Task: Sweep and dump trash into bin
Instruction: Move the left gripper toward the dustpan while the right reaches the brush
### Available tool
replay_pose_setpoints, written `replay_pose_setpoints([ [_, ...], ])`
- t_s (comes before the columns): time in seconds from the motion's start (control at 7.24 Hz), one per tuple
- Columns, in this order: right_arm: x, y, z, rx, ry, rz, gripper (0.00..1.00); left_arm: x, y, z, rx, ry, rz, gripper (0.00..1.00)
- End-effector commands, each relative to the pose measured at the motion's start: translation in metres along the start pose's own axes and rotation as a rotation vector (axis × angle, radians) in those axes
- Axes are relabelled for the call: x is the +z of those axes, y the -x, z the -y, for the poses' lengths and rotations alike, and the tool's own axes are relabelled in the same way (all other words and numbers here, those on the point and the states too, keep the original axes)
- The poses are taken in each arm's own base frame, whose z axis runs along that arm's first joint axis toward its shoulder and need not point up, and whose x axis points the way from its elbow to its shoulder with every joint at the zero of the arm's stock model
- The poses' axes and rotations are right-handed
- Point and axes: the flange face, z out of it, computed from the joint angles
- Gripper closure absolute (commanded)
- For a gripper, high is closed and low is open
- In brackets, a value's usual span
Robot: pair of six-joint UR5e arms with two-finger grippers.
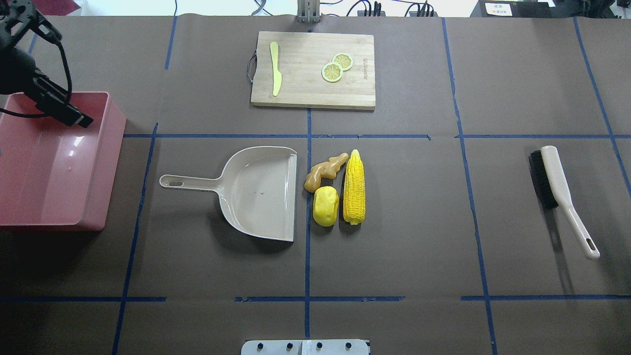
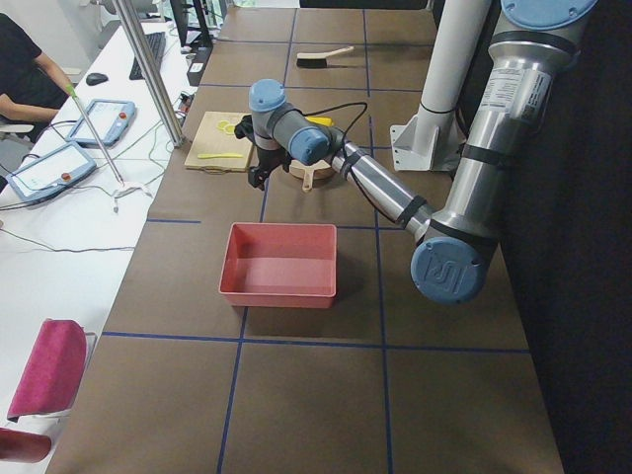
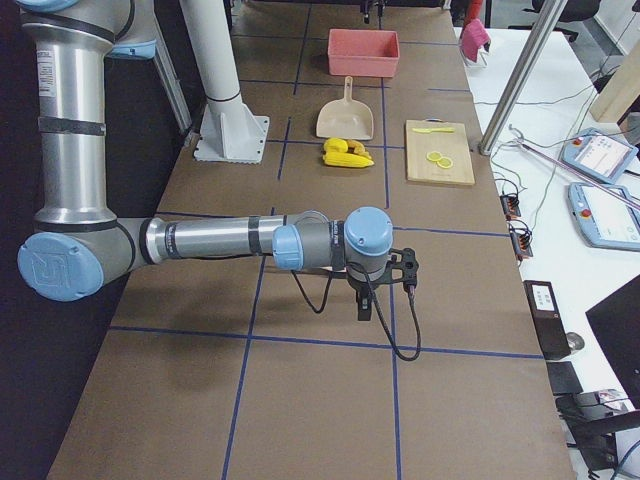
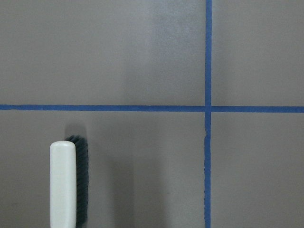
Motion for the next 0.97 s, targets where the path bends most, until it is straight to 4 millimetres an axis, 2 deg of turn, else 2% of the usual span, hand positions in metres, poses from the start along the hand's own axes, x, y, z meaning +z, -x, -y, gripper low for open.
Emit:
replay_pose_setpoints([
  [0.0, 0.015, 0.048, -0.038, 0.101, -0.057, 0.045, 0.02, 0.002, -0.032, 0.035, 0.066, -0.025, -0.006, 0.00],
  [0.14, 0.029, 0.047, -0.068, 0.103, -0.063, 0.071, 0.01, 0.009, -0.035, 0.037, 0.069, -0.014, -0.014, 0.00],
  [0.41, 0.054, 0.062, -0.096, 0.044, -0.045, 0.027, 0.00, 0.018, -0.039, 0.037, 0.077, -0.002, -0.021, 0.00],
  [0.69, 0.102, 0.107, -0.110, 0.121, -0.008, -0.027, 0.00, 0.023, -0.044, 0.037, 0.081, 0.004, -0.025, 0.00],
  [0.83, 0.117, 0.124, -0.118, 0.096, -0.003, -0.026, 0.00, 0.023, -0.044, 0.037, 0.086, 0.004, -0.025, 0.00],
])
